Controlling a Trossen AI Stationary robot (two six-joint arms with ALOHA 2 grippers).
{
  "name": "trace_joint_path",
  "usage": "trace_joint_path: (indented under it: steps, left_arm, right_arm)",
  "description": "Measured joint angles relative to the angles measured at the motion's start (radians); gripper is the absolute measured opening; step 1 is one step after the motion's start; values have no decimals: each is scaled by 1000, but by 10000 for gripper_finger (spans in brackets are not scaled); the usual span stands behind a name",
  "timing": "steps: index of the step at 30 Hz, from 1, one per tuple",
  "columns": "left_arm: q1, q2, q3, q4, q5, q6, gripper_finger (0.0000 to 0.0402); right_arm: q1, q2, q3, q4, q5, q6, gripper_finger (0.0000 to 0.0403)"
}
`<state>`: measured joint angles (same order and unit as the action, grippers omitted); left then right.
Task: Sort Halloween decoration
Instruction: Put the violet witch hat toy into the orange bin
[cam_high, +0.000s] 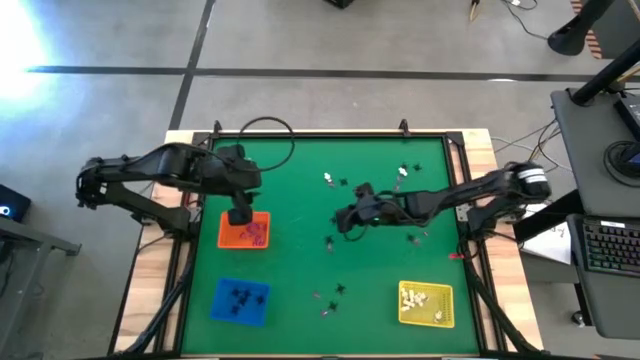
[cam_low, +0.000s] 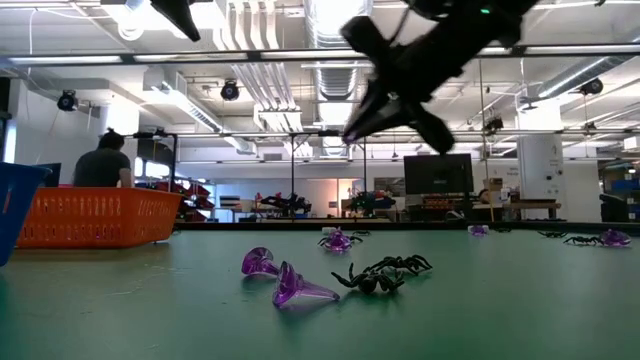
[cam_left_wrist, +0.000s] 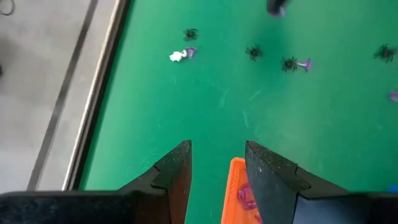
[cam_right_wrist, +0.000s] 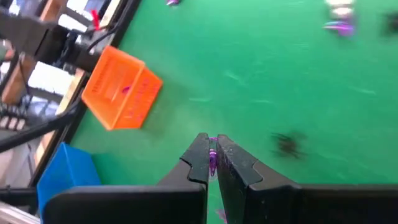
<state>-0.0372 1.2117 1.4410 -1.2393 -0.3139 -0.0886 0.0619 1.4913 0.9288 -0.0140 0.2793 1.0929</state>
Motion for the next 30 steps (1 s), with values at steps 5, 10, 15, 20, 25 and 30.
trace_joint_path:
  steps: [5,10,15,20,25,30]
  left_arm:
    - [0,-46,-1,-2,-48,-2,132]
    - [0,-84,-1,-2,-88,-12,132]
    - [0,-110,-1,-3,-88,-18,132]
    - [0,-125,-2,-5,-89,-18,132]
    - [0,-139,-2,-6,-90,-18,132]
    - [0,-150,-2,-10,-90,-18,132]
  right_arm:
    - [-26,158,194,2,-81,-124,9]
    - [-42,285,342,-3,-145,-186,9]
    - [-43,382,449,-3,-206,-208,9]
    - [-43,475,560,-1,-237,-219,9]
    - [-43,584,692,-4,-267,-228,9]
    - [-42,684,817,-7,-316,-232,9]
